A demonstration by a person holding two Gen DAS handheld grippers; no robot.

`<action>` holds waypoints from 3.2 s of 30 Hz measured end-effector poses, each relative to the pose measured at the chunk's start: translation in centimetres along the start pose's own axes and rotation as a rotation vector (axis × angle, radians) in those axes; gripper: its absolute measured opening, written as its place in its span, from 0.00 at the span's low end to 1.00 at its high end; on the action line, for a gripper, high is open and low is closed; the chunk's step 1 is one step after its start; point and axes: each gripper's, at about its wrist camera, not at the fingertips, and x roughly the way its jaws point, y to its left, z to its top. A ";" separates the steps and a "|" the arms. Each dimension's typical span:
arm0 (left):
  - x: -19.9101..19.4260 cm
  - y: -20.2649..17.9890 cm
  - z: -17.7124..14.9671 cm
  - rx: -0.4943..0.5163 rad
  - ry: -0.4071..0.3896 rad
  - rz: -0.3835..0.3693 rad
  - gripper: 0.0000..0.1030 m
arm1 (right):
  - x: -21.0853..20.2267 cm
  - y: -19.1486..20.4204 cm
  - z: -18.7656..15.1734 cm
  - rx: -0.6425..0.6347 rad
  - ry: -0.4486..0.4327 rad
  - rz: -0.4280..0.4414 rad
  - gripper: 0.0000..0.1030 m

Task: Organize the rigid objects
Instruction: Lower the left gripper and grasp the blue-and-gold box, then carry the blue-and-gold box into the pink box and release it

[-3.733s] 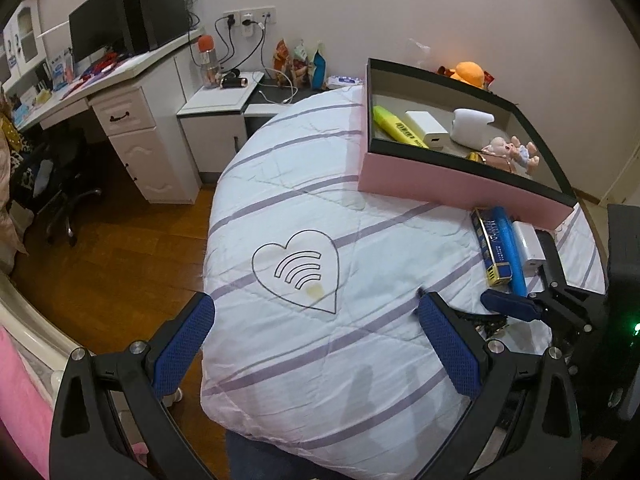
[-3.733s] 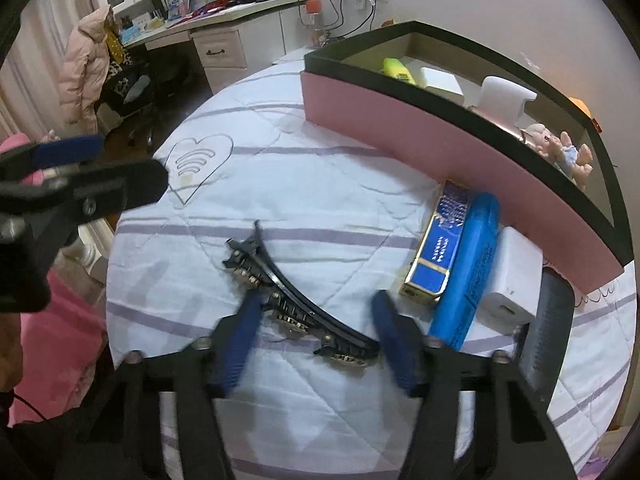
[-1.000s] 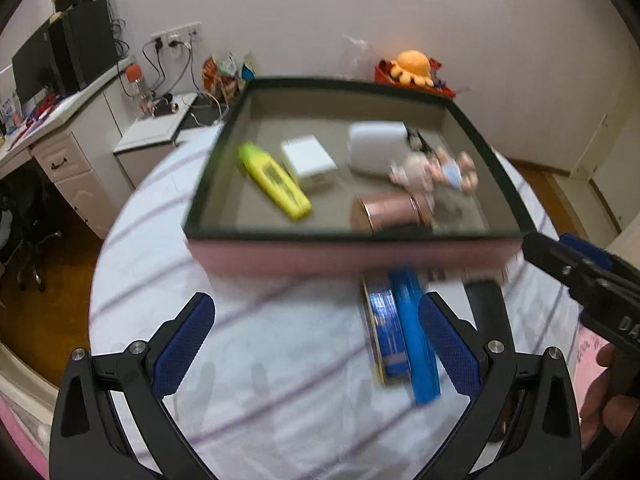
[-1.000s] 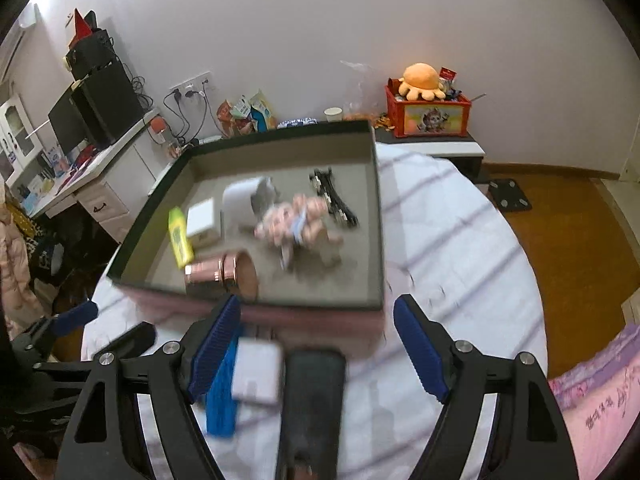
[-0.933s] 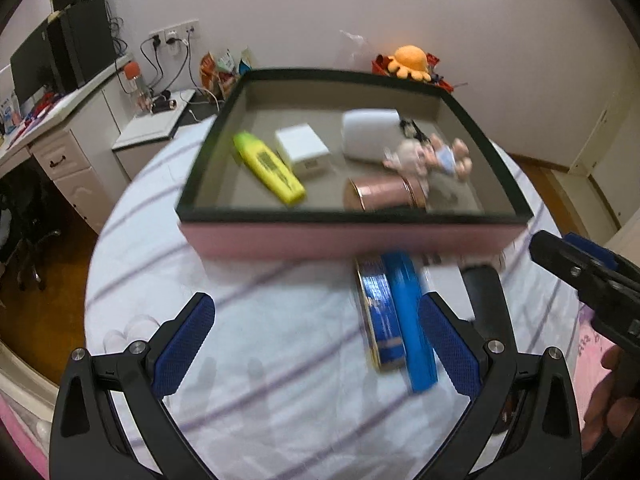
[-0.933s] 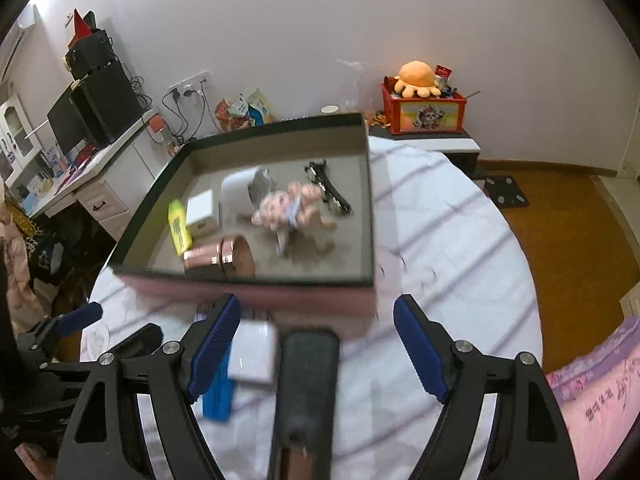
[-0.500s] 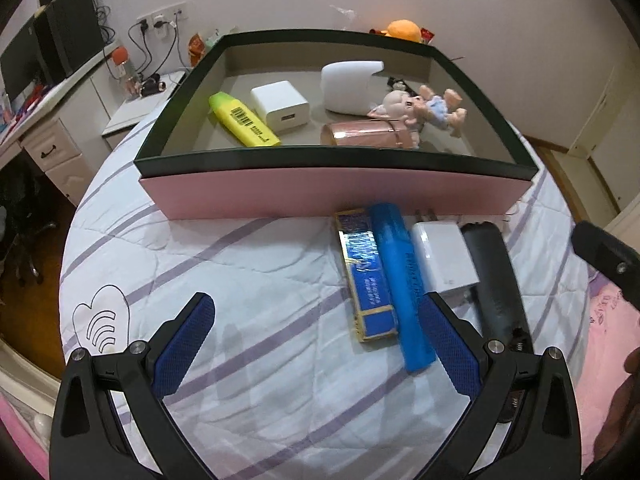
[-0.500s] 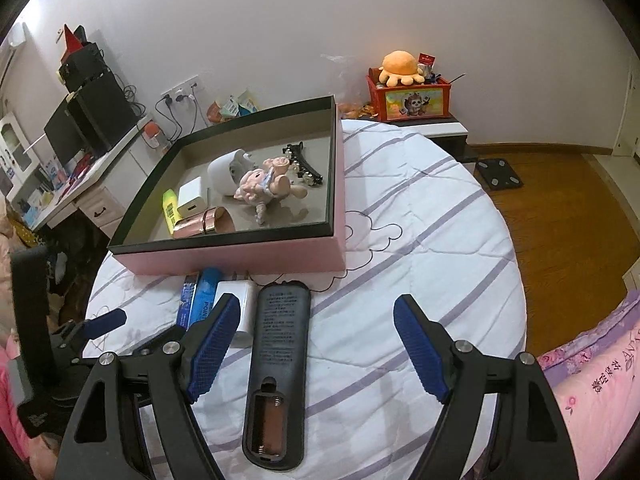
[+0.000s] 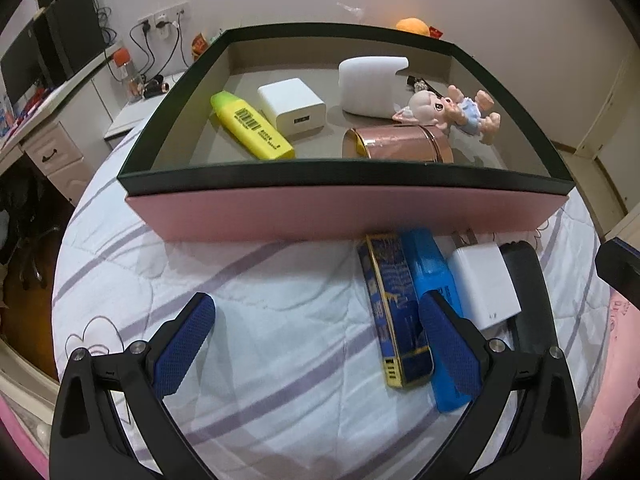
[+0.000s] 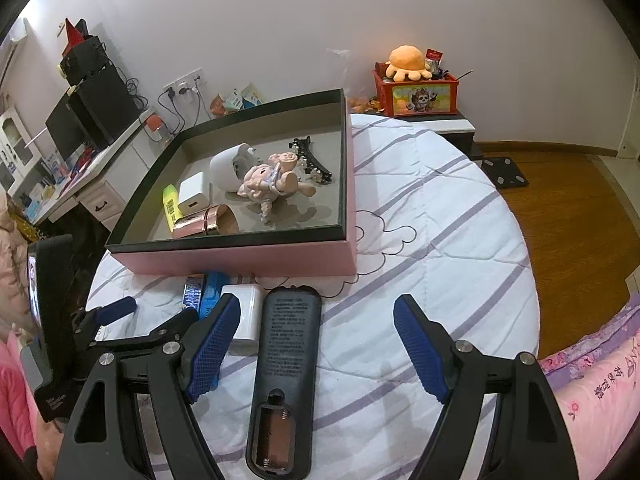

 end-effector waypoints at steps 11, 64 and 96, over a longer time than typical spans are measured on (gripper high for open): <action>0.0 0.5 0.1 -0.018 0.022 -0.004 1.00 | 0.4 0.3 0.4 -0.005 0.005 -0.003 0.78; -6.2 3.5 7.2 0.000 -0.124 -0.068 0.15 | 0.6 2.5 2.8 -0.037 -0.024 0.023 0.78; 6.2 1.2 18.3 0.028 0.008 -0.066 0.95 | 3.5 2.2 8.4 -0.027 -0.040 0.017 0.78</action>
